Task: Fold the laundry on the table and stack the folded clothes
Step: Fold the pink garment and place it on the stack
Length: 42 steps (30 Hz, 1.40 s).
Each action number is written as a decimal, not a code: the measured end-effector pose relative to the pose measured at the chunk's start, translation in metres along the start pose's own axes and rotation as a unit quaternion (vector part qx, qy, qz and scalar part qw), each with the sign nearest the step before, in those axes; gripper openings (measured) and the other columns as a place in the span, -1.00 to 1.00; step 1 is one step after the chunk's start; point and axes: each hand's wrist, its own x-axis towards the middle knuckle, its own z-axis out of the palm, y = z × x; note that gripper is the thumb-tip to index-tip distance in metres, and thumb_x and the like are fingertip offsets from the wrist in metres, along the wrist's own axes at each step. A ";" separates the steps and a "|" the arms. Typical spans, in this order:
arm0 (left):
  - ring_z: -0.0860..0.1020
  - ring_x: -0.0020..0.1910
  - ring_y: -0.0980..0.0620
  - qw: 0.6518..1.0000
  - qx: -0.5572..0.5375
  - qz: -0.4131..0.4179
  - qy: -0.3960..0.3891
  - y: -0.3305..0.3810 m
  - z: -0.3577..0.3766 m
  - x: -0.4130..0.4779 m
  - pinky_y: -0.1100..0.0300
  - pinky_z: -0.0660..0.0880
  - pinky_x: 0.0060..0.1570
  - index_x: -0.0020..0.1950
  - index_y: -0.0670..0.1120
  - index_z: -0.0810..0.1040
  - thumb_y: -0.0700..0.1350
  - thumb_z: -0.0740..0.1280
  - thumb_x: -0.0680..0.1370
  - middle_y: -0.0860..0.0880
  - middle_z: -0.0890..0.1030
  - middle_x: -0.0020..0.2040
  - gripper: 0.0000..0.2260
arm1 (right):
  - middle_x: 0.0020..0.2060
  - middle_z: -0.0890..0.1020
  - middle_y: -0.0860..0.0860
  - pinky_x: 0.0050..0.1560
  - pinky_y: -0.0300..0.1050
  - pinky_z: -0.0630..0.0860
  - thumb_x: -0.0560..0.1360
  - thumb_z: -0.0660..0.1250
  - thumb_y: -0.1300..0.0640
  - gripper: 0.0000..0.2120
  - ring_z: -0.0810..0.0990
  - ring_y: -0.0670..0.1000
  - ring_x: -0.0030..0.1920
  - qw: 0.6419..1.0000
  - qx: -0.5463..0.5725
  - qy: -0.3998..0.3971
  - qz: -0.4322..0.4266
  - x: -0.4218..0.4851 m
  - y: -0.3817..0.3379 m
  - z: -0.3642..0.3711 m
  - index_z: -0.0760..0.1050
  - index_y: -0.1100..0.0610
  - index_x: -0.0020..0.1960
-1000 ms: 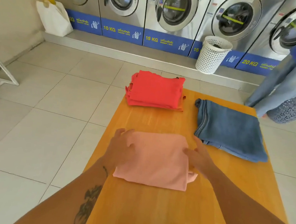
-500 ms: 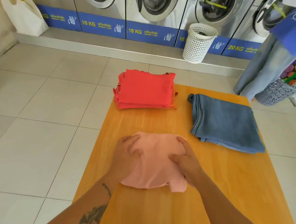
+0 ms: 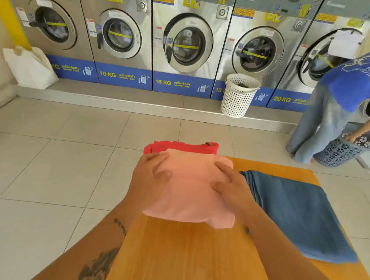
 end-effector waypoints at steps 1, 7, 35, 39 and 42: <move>0.30 0.20 0.23 1.000 0.008 0.006 0.004 0.002 -0.002 0.017 0.42 0.16 0.21 0.39 0.09 0.46 -0.12 0.35 0.53 0.19 0.32 0.27 -0.58 | 0.39 0.43 0.00 0.13 -0.06 0.40 0.49 0.30 0.25 -0.42 0.44 0.04 0.22 1.000 -0.008 0.004 -0.011 0.014 -0.009 0.000 0.36 -0.13 0.45; 0.35 0.24 0.12 1.000 0.023 -0.005 0.005 -0.015 0.007 0.107 0.34 0.16 0.25 0.42 0.00 0.44 -0.17 0.28 0.57 0.03 0.32 0.36 -0.59 | 0.42 0.40 -0.01 0.21 -0.06 0.39 0.52 0.29 0.22 -0.44 0.44 0.08 0.29 0.997 -0.060 0.037 -0.012 0.105 -0.030 0.015 0.32 -0.04 0.49; 0.32 0.36 -0.15 0.973 0.222 -0.042 -0.038 -0.082 0.068 0.136 -0.10 0.23 0.39 0.45 0.08 0.27 0.16 0.03 0.54 -0.07 0.33 0.42 -0.51 | 0.53 0.23 0.04 0.50 0.07 0.09 0.55 0.06 -0.32 -0.30 0.16 0.12 0.52 0.932 -0.353 -0.065 -0.053 0.201 0.029 0.042 0.11 0.01 0.57; 0.29 0.39 -0.17 0.976 0.198 -0.075 -0.054 -0.079 0.064 0.132 -0.07 0.16 0.42 0.47 0.09 0.21 0.17 0.04 0.57 -0.09 0.25 0.46 -0.53 | 0.59 0.10 0.02 0.53 0.15 0.00 0.57 -0.06 -0.31 -0.30 0.04 0.07 0.57 0.921 -0.381 -0.079 0.012 0.197 0.034 0.024 0.01 0.05 0.59; 0.11 0.51 -0.18 0.965 0.223 -0.107 -0.087 -0.077 0.056 0.137 -0.16 0.01 0.49 0.52 0.09 0.12 0.22 -0.03 0.56 -0.13 0.16 0.54 -0.46 | 0.60 0.01 0.02 0.52 0.27 -0.10 0.61 -0.05 -0.21 -0.35 -0.07 0.08 0.58 0.894 -0.447 -0.026 -0.018 0.189 0.014 0.021 -0.02 0.09 0.59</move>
